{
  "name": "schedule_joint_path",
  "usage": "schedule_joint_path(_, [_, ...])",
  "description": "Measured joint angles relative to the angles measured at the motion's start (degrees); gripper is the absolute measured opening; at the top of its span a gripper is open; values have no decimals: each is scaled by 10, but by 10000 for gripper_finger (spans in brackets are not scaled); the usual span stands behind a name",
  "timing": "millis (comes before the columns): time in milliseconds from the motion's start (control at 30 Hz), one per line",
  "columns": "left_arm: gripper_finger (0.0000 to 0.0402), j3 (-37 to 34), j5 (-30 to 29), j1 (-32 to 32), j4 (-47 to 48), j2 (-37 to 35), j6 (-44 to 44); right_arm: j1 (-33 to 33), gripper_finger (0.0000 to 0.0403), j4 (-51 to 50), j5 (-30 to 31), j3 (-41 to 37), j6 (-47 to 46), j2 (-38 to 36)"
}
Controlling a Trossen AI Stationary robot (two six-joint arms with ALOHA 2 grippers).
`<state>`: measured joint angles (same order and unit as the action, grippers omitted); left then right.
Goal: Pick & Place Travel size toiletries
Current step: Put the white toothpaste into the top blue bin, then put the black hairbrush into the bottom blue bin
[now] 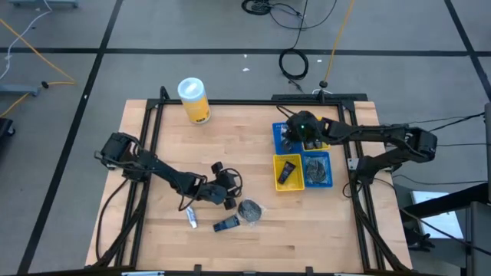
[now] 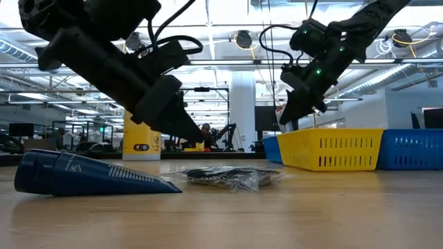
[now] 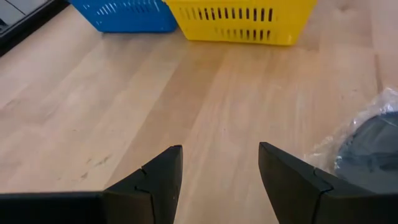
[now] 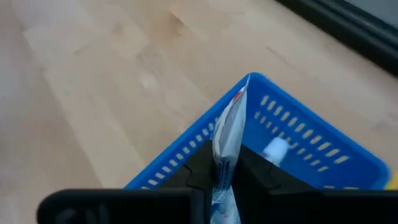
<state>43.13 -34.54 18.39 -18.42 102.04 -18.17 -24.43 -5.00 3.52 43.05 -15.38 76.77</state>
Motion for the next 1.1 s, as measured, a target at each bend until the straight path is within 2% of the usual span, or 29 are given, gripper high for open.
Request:
schedule_joint_path(233, [209, 0, 1, 0, 1, 0, 0, 1, 50, 3, -7, -12, -1, 8])
schedule_joint_path(467, [209, 0, 1, 0, 1, 0, 0, 1, 117, 15, 11, -14, 12, 11])
schedule_joint_path(633, [209, 0, 2, 0, 1, 0, 0, 1, 165, 81, 11, -14, 51, 6])
schedule_joint_path(767, [209, 0, 2, 0, 1, 0, 0, 12, 177, 143, 13, -13, 67, -14])
schedule_joint_path(933, [209, 0, 2, 0, 1, 0, 0, 96, 167, 209, 12, -14, 116, -23])
schedule_joint_path(1100, [209, 0, 2, 0, 1, 0, 0, 231, 152, 265, 12, -14, 188, -2])
